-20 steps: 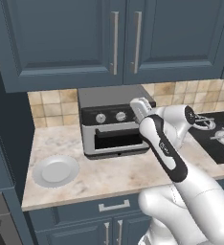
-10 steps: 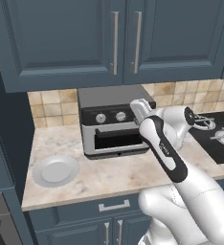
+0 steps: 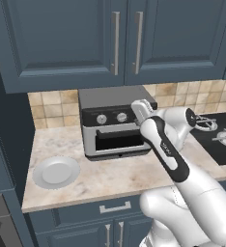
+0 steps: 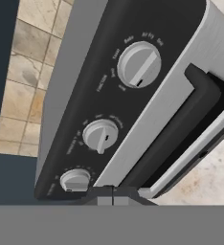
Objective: Pull the toaster oven rack outwards. Pick up the baguette from the plate and place it on the toaster oven rack. Close the toaster oven door fully and set the temperature to the lowest setting.
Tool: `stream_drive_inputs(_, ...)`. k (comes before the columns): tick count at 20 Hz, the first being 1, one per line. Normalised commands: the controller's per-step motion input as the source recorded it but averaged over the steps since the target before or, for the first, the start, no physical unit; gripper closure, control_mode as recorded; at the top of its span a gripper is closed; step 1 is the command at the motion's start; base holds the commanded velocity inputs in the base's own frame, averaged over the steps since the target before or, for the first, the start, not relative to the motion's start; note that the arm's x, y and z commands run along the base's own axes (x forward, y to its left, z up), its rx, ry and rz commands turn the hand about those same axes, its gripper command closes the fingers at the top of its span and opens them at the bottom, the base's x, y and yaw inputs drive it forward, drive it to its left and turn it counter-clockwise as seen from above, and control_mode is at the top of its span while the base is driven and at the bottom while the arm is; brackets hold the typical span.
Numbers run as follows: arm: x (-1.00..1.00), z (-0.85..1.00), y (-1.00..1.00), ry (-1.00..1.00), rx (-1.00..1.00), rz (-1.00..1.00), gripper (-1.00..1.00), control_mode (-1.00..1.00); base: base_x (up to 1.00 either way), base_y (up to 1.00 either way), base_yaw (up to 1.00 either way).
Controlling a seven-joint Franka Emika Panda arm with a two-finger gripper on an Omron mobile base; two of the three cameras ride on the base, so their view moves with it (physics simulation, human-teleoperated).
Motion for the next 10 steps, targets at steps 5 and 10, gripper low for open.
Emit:
stream_drive_inputs(5, 0.18, -0.1, 0.0, 0.0, 0.0, 0.0, 1.0, -1.0, 0.0, 0.0, 0.0)
stream_drive_inputs(10, 0.22, -0.13, 0.0, 0.0, 0.0, 0.0, 1.0, -1.0, 0.0, 0.0, 0.0)
